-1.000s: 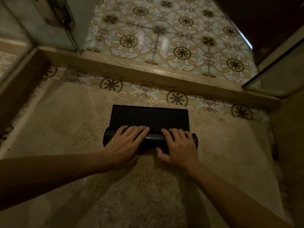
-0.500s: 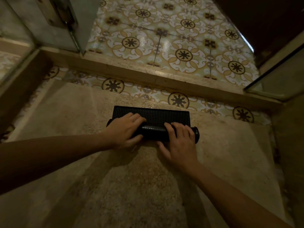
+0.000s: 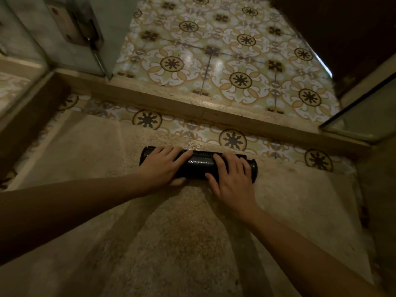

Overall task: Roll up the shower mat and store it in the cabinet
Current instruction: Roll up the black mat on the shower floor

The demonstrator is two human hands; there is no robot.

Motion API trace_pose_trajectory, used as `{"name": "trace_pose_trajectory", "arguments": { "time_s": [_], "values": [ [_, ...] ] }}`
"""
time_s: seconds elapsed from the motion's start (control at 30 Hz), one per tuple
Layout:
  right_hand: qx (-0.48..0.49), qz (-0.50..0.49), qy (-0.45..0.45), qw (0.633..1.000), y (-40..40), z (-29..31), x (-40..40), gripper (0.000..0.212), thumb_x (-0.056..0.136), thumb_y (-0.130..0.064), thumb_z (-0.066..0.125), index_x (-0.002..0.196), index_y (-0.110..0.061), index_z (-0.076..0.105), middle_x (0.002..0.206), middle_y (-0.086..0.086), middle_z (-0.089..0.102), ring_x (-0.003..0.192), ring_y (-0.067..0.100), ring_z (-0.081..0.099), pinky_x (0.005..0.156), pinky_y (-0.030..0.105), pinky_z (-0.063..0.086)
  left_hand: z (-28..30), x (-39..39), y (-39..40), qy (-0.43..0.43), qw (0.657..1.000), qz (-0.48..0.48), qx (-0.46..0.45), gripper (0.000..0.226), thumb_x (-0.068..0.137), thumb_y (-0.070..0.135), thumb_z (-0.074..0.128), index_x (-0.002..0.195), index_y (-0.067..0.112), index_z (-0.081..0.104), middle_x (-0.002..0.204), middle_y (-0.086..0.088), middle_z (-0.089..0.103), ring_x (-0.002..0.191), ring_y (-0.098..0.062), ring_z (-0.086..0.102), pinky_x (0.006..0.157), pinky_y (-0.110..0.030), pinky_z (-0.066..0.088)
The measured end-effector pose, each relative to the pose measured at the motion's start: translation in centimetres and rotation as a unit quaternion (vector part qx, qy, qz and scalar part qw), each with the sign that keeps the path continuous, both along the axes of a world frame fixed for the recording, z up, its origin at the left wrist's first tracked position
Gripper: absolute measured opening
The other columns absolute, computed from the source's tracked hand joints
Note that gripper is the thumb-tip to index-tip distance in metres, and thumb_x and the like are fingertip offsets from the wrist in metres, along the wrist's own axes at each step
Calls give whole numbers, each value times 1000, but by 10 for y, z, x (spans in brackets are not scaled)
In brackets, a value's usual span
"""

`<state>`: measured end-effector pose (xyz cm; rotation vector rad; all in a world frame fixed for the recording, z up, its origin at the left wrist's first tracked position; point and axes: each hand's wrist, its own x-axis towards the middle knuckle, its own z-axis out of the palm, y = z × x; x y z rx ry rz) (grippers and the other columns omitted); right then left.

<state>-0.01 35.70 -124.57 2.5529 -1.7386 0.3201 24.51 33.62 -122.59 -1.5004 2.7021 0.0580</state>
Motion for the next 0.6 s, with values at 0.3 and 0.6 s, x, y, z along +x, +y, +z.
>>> {"name": "trace_pose_trajectory", "arguments": {
  "time_s": [0.3, 0.6],
  "values": [
    [33, 23, 31, 999, -41, 11, 1, 89, 73, -82, 48, 136, -20, 46, 118, 10, 60, 107, 29, 54, 100, 46, 40, 2, -3, -31, -40, 999, 28, -23, 87, 71, 66, 63, 137, 20, 30, 133, -15, 41, 115, -33, 43, 95, -48, 42],
    [118, 86, 95, 985, -99, 25, -2, 96, 50, -100, 51, 116, -31, 53, 102, -4, 63, 84, 18, 61, 60, 30, 48, 8, -3, -54, -21, 1000, 23, -4, 86, 74, 66, 65, 135, 15, 32, 121, -14, 55, 100, -31, 56, 76, -44, 52]
  ]
}}
